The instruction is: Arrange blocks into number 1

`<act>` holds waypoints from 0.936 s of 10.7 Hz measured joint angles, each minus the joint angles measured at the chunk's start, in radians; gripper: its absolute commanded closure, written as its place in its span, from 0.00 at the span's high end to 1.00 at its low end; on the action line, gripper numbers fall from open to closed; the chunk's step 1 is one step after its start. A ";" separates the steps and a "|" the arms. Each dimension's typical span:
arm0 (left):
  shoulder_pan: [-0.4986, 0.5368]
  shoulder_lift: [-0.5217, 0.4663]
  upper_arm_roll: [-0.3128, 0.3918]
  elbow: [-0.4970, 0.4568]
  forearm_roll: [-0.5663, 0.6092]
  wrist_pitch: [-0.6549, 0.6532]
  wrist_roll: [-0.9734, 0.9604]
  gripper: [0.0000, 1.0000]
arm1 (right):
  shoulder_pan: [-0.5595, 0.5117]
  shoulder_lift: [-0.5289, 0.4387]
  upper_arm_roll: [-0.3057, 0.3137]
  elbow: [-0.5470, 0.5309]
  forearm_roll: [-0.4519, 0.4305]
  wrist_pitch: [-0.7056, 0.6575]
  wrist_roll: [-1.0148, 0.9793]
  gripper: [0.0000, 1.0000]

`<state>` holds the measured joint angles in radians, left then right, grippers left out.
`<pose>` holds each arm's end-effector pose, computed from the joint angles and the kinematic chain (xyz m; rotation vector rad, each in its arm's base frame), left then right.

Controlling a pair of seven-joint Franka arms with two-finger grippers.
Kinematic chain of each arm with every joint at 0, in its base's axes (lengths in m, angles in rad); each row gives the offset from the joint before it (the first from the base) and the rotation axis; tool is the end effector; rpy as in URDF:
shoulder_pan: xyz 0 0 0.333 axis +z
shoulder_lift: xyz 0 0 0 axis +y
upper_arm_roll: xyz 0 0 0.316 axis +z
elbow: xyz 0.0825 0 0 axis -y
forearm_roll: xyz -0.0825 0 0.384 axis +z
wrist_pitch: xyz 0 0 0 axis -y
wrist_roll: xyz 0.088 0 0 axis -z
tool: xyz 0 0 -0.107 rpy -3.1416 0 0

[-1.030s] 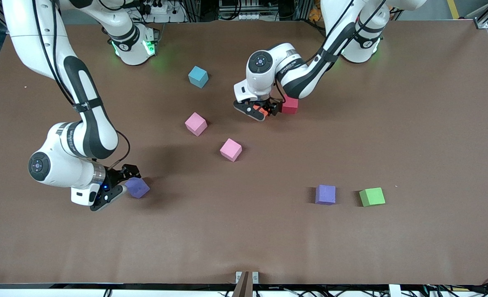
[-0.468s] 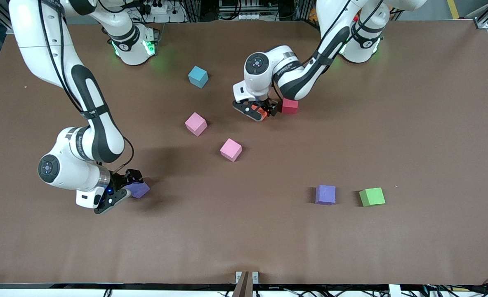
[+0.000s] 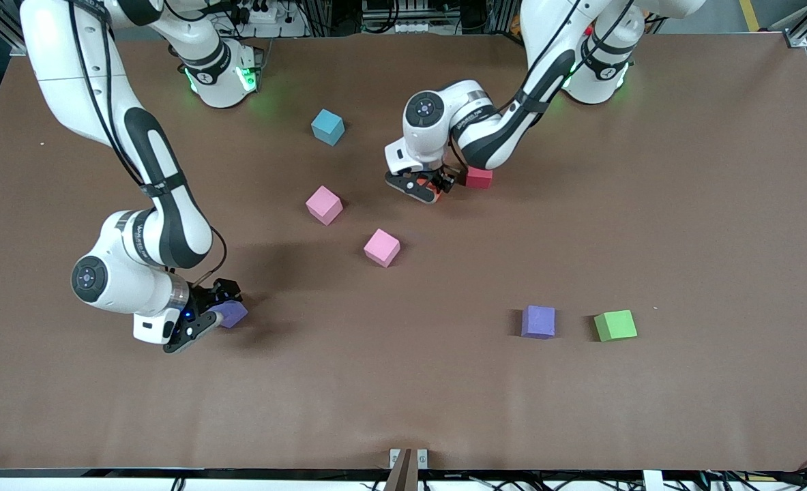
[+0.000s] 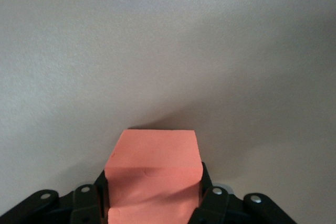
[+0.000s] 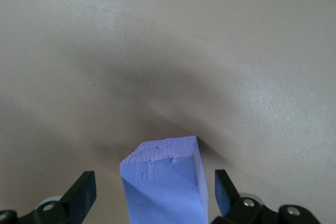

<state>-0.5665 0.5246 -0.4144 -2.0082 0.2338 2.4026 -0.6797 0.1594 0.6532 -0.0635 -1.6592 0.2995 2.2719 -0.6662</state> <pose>0.3362 -0.4925 0.2045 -3.0474 0.6798 0.1391 0.6765 0.0773 0.2261 -2.8310 -0.8390 -0.0256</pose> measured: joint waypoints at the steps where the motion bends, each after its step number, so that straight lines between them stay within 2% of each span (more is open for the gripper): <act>1: -0.019 -0.001 -0.007 0.001 0.000 0.000 -0.110 0.00 | 0.001 0.005 0.000 0.000 0.000 0.008 -0.005 1.00; 4: -0.049 -0.007 -0.080 0.001 0.000 -0.080 -0.345 0.00 | 0.008 0.019 0.000 -0.002 0.000 0.013 -0.009 1.00; 8: -0.052 -0.008 -0.124 -0.016 -0.054 -0.107 -0.399 0.00 | 0.014 0.042 -0.010 -0.003 0.000 0.017 -0.016 1.00; 9: -0.054 -0.008 -0.129 -0.017 -0.069 -0.102 -0.404 0.00 | 0.015 0.042 -0.016 -0.003 -0.002 0.021 -0.029 0.92; 10: -0.057 -0.007 -0.130 -0.017 -0.095 -0.084 -0.405 0.00 | 0.015 0.042 -0.023 -0.003 -0.008 0.027 -0.043 0.79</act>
<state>-0.6233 0.5172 -0.5444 -2.0256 0.1388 2.3187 -1.0847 0.1746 0.6955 -0.0865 -1.6620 0.2916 2.2990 -0.7097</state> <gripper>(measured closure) 0.396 0.018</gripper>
